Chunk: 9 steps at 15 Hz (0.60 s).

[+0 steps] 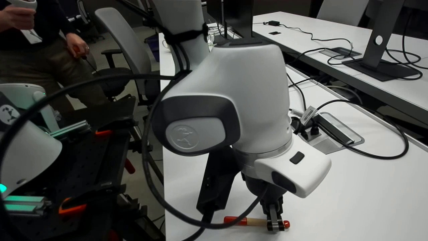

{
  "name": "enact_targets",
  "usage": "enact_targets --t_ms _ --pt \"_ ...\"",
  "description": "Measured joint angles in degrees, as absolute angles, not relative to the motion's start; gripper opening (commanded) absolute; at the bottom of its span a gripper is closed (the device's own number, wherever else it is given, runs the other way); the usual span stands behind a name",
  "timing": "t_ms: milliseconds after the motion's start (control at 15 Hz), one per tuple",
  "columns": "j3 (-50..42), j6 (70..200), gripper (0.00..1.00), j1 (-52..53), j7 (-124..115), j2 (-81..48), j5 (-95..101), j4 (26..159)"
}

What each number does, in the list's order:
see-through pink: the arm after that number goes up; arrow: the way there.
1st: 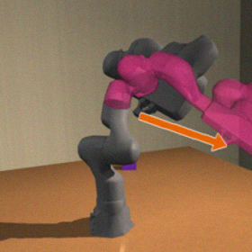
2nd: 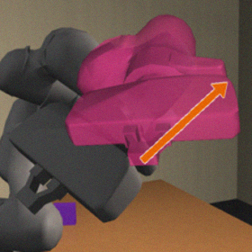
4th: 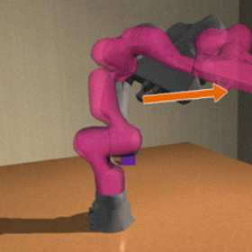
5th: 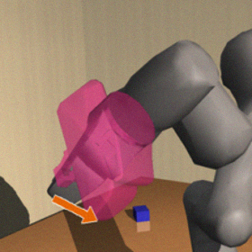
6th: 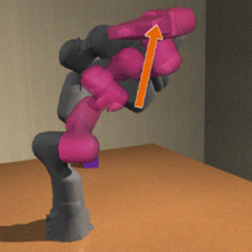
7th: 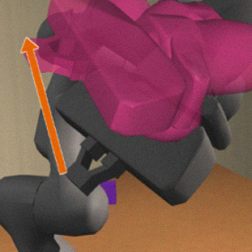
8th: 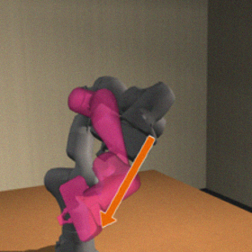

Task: Put the marker inside the mug.

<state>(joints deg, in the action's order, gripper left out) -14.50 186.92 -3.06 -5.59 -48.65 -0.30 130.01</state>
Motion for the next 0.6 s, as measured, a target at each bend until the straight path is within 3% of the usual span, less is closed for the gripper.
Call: enact_targets --t_ms 600 --pt "-14.44 198.65 0.06 -6.58 3.20 -49.41 0.78 135.49"
